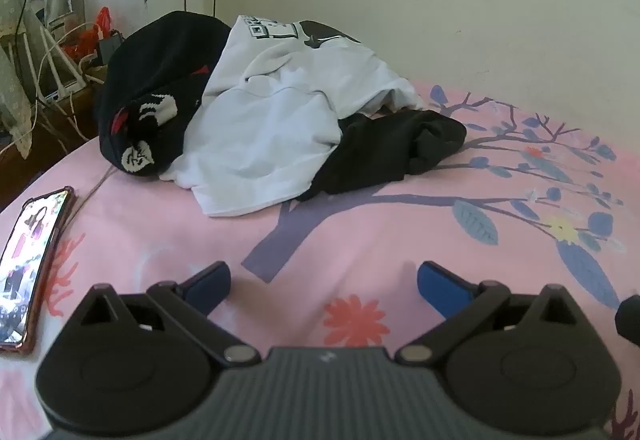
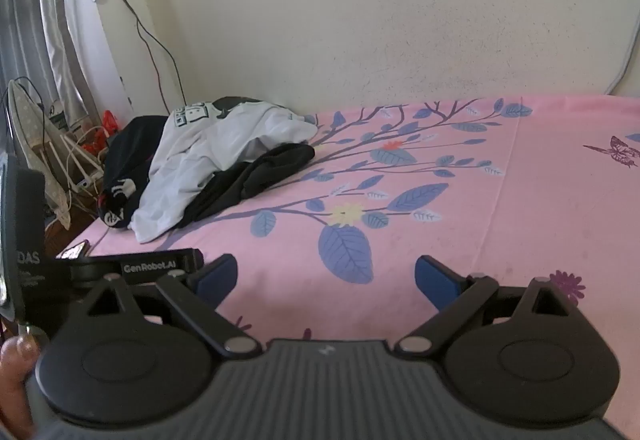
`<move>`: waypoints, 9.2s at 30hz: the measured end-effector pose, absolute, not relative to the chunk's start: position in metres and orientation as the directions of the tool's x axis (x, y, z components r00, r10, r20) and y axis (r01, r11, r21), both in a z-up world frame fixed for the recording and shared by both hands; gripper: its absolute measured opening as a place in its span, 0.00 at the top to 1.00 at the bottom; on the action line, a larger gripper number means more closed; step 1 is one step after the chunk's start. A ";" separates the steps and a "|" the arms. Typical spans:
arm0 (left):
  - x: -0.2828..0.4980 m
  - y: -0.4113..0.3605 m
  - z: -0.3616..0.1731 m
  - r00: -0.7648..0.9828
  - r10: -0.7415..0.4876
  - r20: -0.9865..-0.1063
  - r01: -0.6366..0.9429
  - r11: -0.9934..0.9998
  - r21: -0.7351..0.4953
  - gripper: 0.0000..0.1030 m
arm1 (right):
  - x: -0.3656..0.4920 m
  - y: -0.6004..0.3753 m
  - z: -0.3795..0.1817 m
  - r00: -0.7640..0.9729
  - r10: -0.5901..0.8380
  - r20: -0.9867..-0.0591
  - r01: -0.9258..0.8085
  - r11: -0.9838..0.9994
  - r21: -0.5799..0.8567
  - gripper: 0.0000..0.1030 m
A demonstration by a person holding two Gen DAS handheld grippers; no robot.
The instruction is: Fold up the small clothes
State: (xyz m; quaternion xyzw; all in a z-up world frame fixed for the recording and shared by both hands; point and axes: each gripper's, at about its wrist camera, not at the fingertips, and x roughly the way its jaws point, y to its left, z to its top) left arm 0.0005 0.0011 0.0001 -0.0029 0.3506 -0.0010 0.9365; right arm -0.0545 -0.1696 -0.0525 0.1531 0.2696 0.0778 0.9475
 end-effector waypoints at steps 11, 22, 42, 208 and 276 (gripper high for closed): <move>0.000 -0.003 -0.002 0.755 -0.078 -0.650 0.098 0.995 -0.006 0.00 | -0.059 -0.170 -0.052 0.850 0.233 -0.472 -0.064 0.936 0.346 0.12; -0.033 0.037 0.012 0.831 -0.114 -0.545 0.187 0.979 0.081 0.00 | -0.039 -0.197 -0.049 0.839 0.282 -0.465 -0.021 0.871 0.491 0.27; -0.025 0.143 0.012 0.843 -0.319 -0.432 0.187 0.928 -0.322 0.03 | 0.217 0.061 -0.012 0.676 0.375 -0.634 -0.425 0.901 0.080 1.00; -0.112 0.043 0.100 0.414 -0.883 -0.224 0.805 0.469 -0.363 0.38 | -0.190 -0.192 0.243 0.939 -0.242 0.244 0.302 0.920 -0.249 1.00; -0.135 0.159 0.103 0.740 -0.656 -0.150 0.627 0.753 -0.201 0.91 | -0.237 -0.191 0.071 0.834 0.326 -0.444 -0.295 0.945 0.140 0.28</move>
